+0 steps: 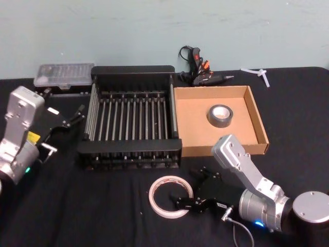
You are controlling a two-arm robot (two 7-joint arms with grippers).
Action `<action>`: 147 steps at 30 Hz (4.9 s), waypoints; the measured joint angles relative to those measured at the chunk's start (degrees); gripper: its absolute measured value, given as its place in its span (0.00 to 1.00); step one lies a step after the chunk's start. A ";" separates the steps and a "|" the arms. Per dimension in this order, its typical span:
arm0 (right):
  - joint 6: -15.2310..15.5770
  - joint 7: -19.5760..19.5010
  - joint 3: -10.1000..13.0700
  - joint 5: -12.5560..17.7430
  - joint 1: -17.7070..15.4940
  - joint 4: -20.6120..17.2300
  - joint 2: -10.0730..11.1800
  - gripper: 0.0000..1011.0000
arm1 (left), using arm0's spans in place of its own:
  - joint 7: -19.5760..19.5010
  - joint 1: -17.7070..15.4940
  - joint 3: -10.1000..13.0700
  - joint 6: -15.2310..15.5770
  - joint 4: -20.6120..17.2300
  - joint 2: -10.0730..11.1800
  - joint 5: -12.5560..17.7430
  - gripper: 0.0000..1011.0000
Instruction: Pick up the white tape and place it into the black box , Pick up the silver tape and place it into the brown box.
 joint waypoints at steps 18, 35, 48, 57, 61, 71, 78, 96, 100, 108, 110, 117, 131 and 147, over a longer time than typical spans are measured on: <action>-0.08 0.01 0.01 0.09 -0.03 -0.06 0.03 0.44 | 0.00 0.00 0.00 0.00 0.00 0.00 0.00 0.99; -0.10 0.01 0.00 0.14 -0.03 -0.07 0.03 0.09 | 0.00 0.00 0.00 0.00 0.00 0.00 0.00 0.99; -0.49 1.10 0.59 1.31 -0.41 -0.83 0.57 0.07 | 0.00 0.00 0.00 0.00 0.00 0.00 0.00 0.99; -1.08 1.73 1.37 2.83 -1.24 -3.18 1.71 0.07 | 0.00 0.00 0.00 0.00 0.00 0.00 0.00 0.99; -1.60 2.43 1.93 4.11 -1.71 -4.92 2.60 0.07 | 0.00 0.00 0.00 0.00 0.00 0.00 0.00 0.99; -3.33 3.86 3.68 8.10 -2.16 -9.71 5.27 0.07 | 0.00 0.00 0.00 0.00 0.00 0.00 0.00 0.99; -4.55 3.73 4.30 10.03 -0.63 -10.92 5.50 0.07 | 0.00 0.00 0.00 0.00 0.00 0.00 0.00 0.99; -3.73 -1.99 2.33 9.48 10.08 -3.06 -1.91 0.07 | 0.00 0.00 0.00 0.00 0.00 0.00 0.00 0.99; -2.99 -3.26 2.00 8.72 12.23 -1.06 -3.77 0.07 | 0.00 0.00 0.00 0.00 0.00 0.00 0.00 0.99; -1.33 -6.04 0.94 6.10 17.99 5.71 -9.08 0.07 | 0.01 0.00 0.00 0.00 0.00 0.00 0.00 0.99; -1.18 -6.69 0.70 5.25 19.38 7.90 -10.60 0.07 | 0.00 0.00 0.00 0.00 0.00 0.00 0.00 0.99; -1.01 -8.31 -0.06 2.72 23.08 14.60 -14.65 0.07 | 0.01 0.00 0.00 0.00 0.00 0.00 0.00 0.99; -1.07 -9.66 -0.58 -0.97 26.58 24.50 -18.89 0.07 | 0.00 0.00 0.00 0.00 0.00 0.00 0.00 0.99; -1.03 -9.52 -0.65 -2.39 26.66 25.49 -19.19 0.07 | 0.00 0.00 0.00 0.00 0.00 0.00 0.00 0.99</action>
